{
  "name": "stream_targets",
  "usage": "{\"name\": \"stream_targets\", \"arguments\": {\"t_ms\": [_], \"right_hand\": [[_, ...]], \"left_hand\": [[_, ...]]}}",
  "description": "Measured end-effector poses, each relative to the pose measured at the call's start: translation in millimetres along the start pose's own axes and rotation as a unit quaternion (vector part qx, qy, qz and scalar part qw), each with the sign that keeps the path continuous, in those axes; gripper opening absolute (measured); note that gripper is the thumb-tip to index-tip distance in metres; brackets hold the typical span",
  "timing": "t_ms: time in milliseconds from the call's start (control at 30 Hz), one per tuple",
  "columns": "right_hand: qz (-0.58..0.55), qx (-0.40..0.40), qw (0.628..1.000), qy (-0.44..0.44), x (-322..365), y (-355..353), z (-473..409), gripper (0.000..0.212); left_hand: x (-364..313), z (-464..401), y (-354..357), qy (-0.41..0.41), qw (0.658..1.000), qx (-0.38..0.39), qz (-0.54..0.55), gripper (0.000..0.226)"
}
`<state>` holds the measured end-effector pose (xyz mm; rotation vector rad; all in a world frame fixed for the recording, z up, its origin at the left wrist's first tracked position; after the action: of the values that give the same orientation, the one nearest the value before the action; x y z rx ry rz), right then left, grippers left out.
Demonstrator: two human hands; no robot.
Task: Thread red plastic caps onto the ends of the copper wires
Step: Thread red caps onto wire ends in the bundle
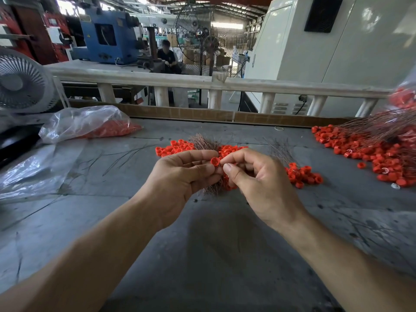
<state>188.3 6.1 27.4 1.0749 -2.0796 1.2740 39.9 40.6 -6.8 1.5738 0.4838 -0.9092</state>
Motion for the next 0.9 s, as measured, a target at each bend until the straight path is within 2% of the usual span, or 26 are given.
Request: {"name": "stream_targets", "arguments": {"t_ms": [200, 400, 667, 900], "right_hand": [[0.016, -0.003, 1.000, -0.006, 1, -1, 0, 0.014], [0.012, -0.005, 1.000, -0.002, 0, 2, 0, 0.012], [0.040, -0.010, 0.999, 0.006, -1, 0, 0, 0.012], [0.047, -0.009, 0.999, 0.012, -2, -1, 0, 0.012]], "left_hand": [[-4, 1, 0, 0.025, 0.998, 0.010, -0.062, 0.027], [-4, 1, 5, 0.043, 0.993, 0.037, -0.106, 0.035], [-9, 2, 7, 0.077, 0.983, 0.046, -0.158, 0.028], [-11, 4, 10, 0.089, 0.974, 0.066, -0.200, 0.034]]}}
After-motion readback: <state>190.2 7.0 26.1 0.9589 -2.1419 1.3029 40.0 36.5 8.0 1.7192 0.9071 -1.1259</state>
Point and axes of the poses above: each hand's wrist, its own z-axis away from the middle knuckle, its own y-axis out of the palm, x = y × z, the point moved 9 cm from there along -z, towards the middle knuckle, and after that the axes turned 12 degrees about z, right-handed, at the moved point
